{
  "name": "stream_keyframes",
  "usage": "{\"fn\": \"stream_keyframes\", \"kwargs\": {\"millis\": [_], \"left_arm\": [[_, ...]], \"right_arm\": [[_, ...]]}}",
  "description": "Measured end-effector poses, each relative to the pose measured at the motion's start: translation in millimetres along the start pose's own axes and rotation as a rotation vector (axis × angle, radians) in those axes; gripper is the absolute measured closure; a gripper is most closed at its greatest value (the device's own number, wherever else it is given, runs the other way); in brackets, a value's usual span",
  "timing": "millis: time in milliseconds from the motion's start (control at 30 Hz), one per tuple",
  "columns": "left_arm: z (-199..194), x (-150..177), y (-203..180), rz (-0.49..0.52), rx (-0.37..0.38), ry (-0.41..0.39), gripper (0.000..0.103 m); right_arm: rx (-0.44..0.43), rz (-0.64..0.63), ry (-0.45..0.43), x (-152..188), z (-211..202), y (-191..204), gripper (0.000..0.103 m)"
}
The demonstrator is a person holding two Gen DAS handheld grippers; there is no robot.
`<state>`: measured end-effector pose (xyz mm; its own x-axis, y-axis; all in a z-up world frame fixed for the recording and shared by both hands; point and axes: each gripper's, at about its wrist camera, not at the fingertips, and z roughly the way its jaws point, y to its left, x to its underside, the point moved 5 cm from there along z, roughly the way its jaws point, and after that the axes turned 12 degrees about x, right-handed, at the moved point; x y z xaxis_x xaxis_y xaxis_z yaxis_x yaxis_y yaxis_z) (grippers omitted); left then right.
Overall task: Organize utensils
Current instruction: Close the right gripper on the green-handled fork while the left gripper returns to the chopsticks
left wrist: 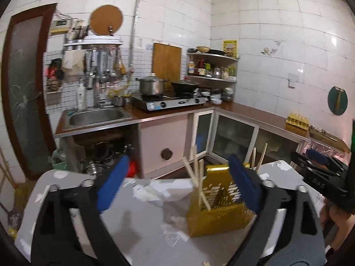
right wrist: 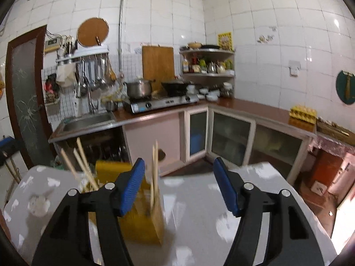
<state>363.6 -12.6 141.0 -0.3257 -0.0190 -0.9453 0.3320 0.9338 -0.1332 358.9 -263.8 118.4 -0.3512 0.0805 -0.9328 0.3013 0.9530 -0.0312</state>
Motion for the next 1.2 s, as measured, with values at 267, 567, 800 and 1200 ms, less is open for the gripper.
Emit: {"fn": "stream_keyframes", "kwargs": {"millis": [267, 567, 800, 1200], "left_arm": [[-40, 66, 23, -0.058, -0.084, 0.100, 0.005], [-31, 160, 39, -0.142, -0.092, 0.307, 0.005], [-25, 203, 39, -0.147, -0.134, 0.401, 0.005], [-5, 212, 19, -0.132, -0.121, 0.464, 0.005]], "right_arm": [[0.003, -0.066, 0.186, 100, -40, 0, 0.038], [-0.013, -0.097, 0.367, 203, -59, 14, 0.038], [-0.003, -0.133, 0.444, 232, -68, 27, 0.039], [-0.012, -0.154, 0.520, 243, -60, 40, 0.080]]}}
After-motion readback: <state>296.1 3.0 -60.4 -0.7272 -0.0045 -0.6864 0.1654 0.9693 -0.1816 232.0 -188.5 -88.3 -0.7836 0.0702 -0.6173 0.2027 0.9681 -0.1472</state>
